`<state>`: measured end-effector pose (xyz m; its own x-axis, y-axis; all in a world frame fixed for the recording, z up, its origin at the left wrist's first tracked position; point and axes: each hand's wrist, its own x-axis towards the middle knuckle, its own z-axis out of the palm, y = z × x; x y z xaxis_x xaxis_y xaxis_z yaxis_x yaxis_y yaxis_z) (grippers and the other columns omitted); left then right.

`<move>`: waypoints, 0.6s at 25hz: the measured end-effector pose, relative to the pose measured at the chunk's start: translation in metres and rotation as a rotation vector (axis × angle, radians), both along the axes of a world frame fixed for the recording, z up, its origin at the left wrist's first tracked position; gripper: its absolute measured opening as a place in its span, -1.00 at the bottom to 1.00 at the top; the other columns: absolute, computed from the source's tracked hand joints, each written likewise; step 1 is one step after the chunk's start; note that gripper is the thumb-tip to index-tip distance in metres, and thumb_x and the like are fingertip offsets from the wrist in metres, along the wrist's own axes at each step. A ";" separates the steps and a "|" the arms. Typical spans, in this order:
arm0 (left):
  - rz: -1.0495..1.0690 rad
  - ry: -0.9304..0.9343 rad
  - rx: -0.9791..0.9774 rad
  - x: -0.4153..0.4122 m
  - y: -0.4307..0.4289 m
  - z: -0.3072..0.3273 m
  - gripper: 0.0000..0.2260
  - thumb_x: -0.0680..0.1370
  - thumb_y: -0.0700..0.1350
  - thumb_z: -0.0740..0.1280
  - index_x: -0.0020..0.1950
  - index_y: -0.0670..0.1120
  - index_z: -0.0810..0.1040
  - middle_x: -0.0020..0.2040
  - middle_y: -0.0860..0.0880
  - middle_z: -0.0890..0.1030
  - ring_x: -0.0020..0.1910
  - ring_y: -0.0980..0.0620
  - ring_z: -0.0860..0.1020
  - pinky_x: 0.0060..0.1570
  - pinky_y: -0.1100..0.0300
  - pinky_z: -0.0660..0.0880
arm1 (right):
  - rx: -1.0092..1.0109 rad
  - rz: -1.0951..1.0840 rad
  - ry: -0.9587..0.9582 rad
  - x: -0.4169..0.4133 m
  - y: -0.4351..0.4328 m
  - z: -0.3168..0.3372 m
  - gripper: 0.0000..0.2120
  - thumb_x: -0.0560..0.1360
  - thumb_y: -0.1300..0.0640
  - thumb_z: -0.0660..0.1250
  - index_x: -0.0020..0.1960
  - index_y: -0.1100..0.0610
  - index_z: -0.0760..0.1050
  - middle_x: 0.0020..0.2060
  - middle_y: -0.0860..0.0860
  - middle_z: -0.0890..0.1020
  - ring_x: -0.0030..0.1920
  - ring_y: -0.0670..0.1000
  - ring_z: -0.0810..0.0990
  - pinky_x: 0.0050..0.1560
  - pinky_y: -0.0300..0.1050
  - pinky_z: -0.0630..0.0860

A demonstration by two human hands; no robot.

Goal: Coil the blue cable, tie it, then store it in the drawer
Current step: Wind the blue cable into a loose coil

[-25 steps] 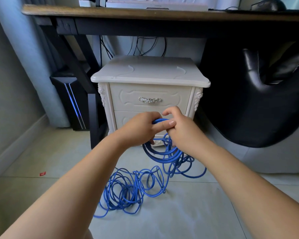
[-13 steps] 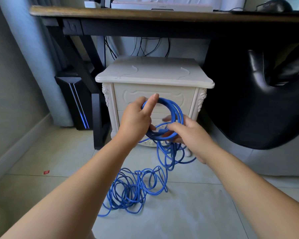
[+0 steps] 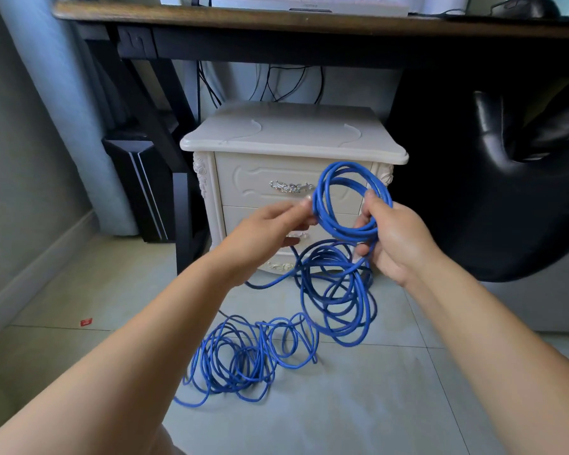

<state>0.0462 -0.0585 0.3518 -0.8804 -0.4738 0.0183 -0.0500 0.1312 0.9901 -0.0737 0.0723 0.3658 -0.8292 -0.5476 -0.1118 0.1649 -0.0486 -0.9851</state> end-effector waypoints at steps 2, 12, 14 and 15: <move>-0.108 -0.125 -0.211 0.002 -0.004 -0.011 -0.67 0.53 -0.10 0.42 0.30 0.02 0.53 0.25 0.01 0.59 0.27 0.07 0.52 0.31 0.09 0.45 | -0.054 -0.006 -0.090 -0.005 0.005 0.001 -0.64 0.66 0.05 0.15 -0.29 0.13 0.31 -0.51 -0.01 0.37 -0.48 0.01 0.50 -0.65 -0.29 0.17; 0.067 -0.388 -1.342 -0.021 0.017 -0.012 -0.61 0.43 0.33 0.29 0.11 0.11 0.57 -0.09 0.11 0.65 0.04 0.01 0.53 -0.17 0.15 0.27 | -0.156 0.120 -0.151 -0.010 0.018 0.011 -0.64 0.67 0.08 0.12 -0.29 0.14 0.29 -0.37 0.10 0.29 -0.56 -0.07 0.53 -0.68 -0.36 0.03; 0.028 -0.379 -1.235 -0.024 0.016 -0.018 -0.69 0.46 0.25 0.33 0.05 0.07 0.58 -0.14 0.10 0.60 0.02 0.01 0.47 -0.11 0.14 0.22 | -0.181 0.143 -0.146 -0.011 0.020 0.013 -0.64 0.67 0.09 0.11 -0.30 0.14 0.29 -0.38 0.10 0.31 -0.56 -0.08 0.50 -0.67 -0.36 0.02; 0.009 -0.389 -1.134 -0.025 0.015 -0.020 -0.73 0.46 0.19 0.36 0.02 0.06 0.57 -0.14 0.09 0.58 0.00 0.01 0.47 -0.10 0.13 0.25 | -0.189 0.150 -0.145 -0.012 0.022 0.014 -0.64 0.66 0.09 0.11 -0.31 0.13 0.29 -0.38 0.09 0.32 -0.56 -0.09 0.48 -0.67 -0.36 0.02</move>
